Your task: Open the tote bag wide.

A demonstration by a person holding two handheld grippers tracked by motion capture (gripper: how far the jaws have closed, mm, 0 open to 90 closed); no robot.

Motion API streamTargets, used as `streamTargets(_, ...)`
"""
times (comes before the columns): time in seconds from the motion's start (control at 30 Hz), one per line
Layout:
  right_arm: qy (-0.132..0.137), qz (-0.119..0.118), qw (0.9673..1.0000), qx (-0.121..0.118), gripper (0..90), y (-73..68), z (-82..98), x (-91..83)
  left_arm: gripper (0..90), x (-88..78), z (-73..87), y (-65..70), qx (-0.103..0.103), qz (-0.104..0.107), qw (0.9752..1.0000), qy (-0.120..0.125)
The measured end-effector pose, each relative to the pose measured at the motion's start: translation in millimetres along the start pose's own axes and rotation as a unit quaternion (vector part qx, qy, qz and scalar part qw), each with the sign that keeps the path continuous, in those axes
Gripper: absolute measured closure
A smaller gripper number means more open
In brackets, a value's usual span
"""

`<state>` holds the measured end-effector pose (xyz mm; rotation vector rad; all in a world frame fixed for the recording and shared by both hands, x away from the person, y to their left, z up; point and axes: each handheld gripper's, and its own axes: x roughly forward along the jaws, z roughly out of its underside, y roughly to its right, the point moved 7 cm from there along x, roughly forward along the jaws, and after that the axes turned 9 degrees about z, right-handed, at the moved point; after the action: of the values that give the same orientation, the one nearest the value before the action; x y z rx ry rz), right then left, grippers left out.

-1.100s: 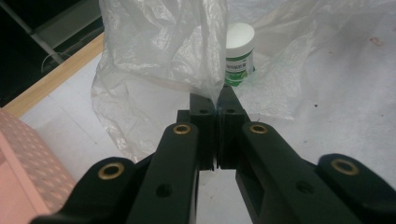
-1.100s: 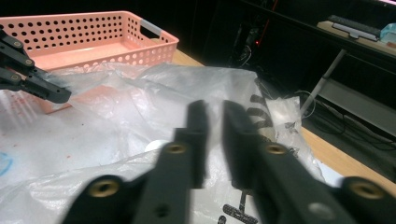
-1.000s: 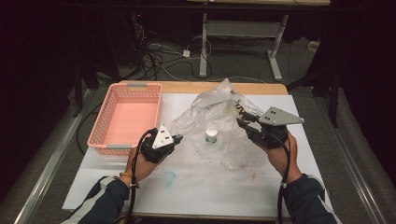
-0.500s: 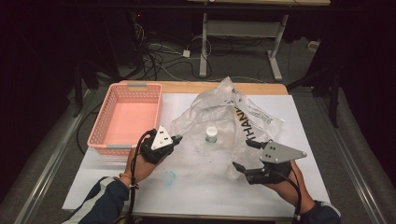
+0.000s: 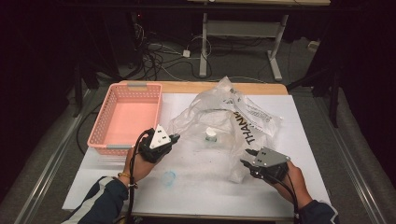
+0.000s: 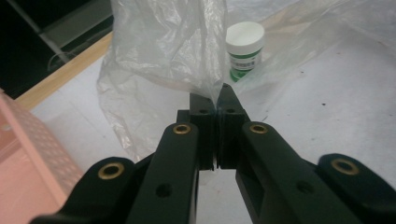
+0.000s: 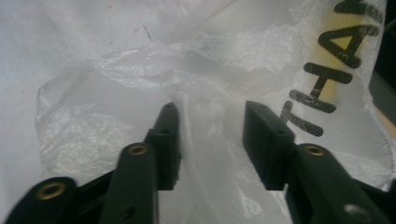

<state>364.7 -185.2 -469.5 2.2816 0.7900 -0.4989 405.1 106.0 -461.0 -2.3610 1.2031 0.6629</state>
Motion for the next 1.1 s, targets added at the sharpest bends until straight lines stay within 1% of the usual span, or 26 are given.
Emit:
streamTargets(0.03, 0.0, 0.0, 1.0, 0.0, 75.3, 0.0, 0.0, 0.0, 85.8, 0.1, 0.2, 0.2, 0.002, 0.0, 1.0, -0.001)
streamTargets(0.1, -0.007, 0.003, 1.0, -0.002, 85.8, 2.2, 2.0, 1.6, 85.8, -0.8, 0.0, 0.5, 0.003, 0.003, 1.0, 0.001)
streamTargets(0.13, -0.001, 0.006, 1.0, 0.003, 89.4, 4.3, 0.5, -0.1, 85.9, -1.5, -0.6, 0.3, 0.005, 0.0, 1.0, 0.003)
streamTargets(0.17, -0.001, 0.006, 1.0, 0.003, 89.4, 4.3, 0.5, -0.1, 85.9, -2.4, -1.2, 0.2, 0.005, 0.001, 1.0, 0.005)
streamTargets(0.2, 0.006, 0.012, 0.9999, 0.007, 90.0, 7.0, -2.1, -2.9, 85.9, -3.4, -1.8, -0.3, 0.005, -0.001, 1.0, 0.008)
streamTargets(0.23, 0.013, 0.014, 0.9997, 0.012, 90.0, 8.2, -3.9, -4.6, 85.8, -4.2, -2.4, -1.0, 0.004, -0.002, 0.9999, 0.011)
streamTargets(0.27, 0.013, 0.014, 0.9997, 0.012, 90.0, 8.2, -3.9, -4.6, 85.8, -4.8, -2.9, -1.7, 0.002, -0.003, 0.9999, 0.013)
streamTargets(0.3, 0.027, 0.022, 0.9992, 0.02, 90.0, 11.6, -7.2, -8.2, 85.8, -5.8, -3.3, -2.6, 0.002, -0.006, 0.9999, 0.015)
streamTargets(0.37, 0.045, 0.023, 0.9981, 0.034, 90.0, 15.8, -11.4, -13.0, 85.9, -7.9, -4.1, -3.6, -0.001, -0.006, 0.9998, 0.019)
streamTargets(0.4, 0.045, 0.023, 0.9981, 0.034, 90.0, 15.8, -11.4, -13.0, 85.9, -9.4, -5.0, -4.5, -0.001, -0.009, 0.9997, 0.022)
streamTargets(0.47, 0.065, 0.028, 0.9963, 0.048, 90.0, 21.2, -16.2, -19.3, 85.8, -13.2, -7.4, -6.5, -0.004, -0.015, 0.9994, 0.031)
streamTargets(0.5, 0.094, 0.028, 0.9932, 0.063, 90.0, 27.2, -22.1, -27.4, 85.9, -16.0, -8.9, -7.8, -0.004, -0.017, 0.9992, 0.035)
streamTargets(0.53, 0.108, 0.029, 0.9914, 0.069, 90.0, 30.8, -25.1, -31.7, 85.8, -18.9, -10.5, -8.9, -0.005, -0.02, 0.9989, 0.041)
streamTargets(0.57, 0.108, 0.029, 0.9914, 0.069, 90.0, 30.8, -25.1, -31.7, 85.8, -22.2, -12.0, -10.1, -0.005, -0.022, 0.9987, 0.047)
streamTargets(0.6, 0.128, 0.037, 0.9879, 0.079, 90.0, 37.6, -30.9, -40.0, 85.9, -25.2, -13.4, -11.0, -0.006, -0.022, 0.9984, 0.051)
streamTargets(0.63, 0.139, 0.041, 0.9862, 0.081, 90.0, 41.0, -33.9, -43.9, 85.8, -28.3, -14.6, -12.1, -0.004, -0.023, 0.9982, 0.055)
streamTargets(0.67, 0.139, 0.041, 0.9862, 0.081, 90.0, 41.0, -33.9, -43.9, 85.8, -31.7, -15.9, -13.7, -0.002, -0.027, 0.9979, 0.059)
streamTargets(0.73, 0.156, 0.048, 0.9828, 0.086, 90.0, 46.6, -39.8, -51.3, 85.8, -38.4, -18.6, -17.4, -0.009, -0.028, 0.9971, 0.07)
streamTargets(0.77, 0.175, 0.056, 0.979, 0.089, 90.0, 51.3, -46.1, -58.3, 85.9, -41.6, -19.8, -18.9, -0.011, -0.031, 0.9966, 0.076)
streamTargets(0.8, 0.175, 0.056, 0.979, 0.089, 90.0, 51.3, -46.1, -58.3, 85.9, -44.1, -20.9, -19.9, -0.011, -0.033, 0.9962, 0.08)
streamTargets(0.87, 0.19, 0.06, 0.9758, 0.089, 90.0, 54.5, -51.4, -63.9, 85.8, -47.2, -22.8, -21.4, -0.01, -0.042, 0.9953, 0.087)
streamTargets(0.93, 0.202, 0.067, 0.973, 0.089, 90.0, 58.4, -55.7, -66.7, 85.9, -47.4, -24.0, -21.7, -0.01, -0.042, 0.995, 0.09)
streamTargets(0.97, 0.204, 0.066, 0.9725, 0.091, 90.0, 60.2, -57.4, -66.5, 85.9, -46.9, -24.2, -21.7, -0.008, -0.042, 0.9951, 0.089)
streamTargets(1.1, 0.203, 0.073, 0.9722, 0.09, 90.0, 66.1, -60.8, -60.3, 85.9, -43.6, -25.7, -22.0, -0.008, -0.037, 0.9953, 0.09)
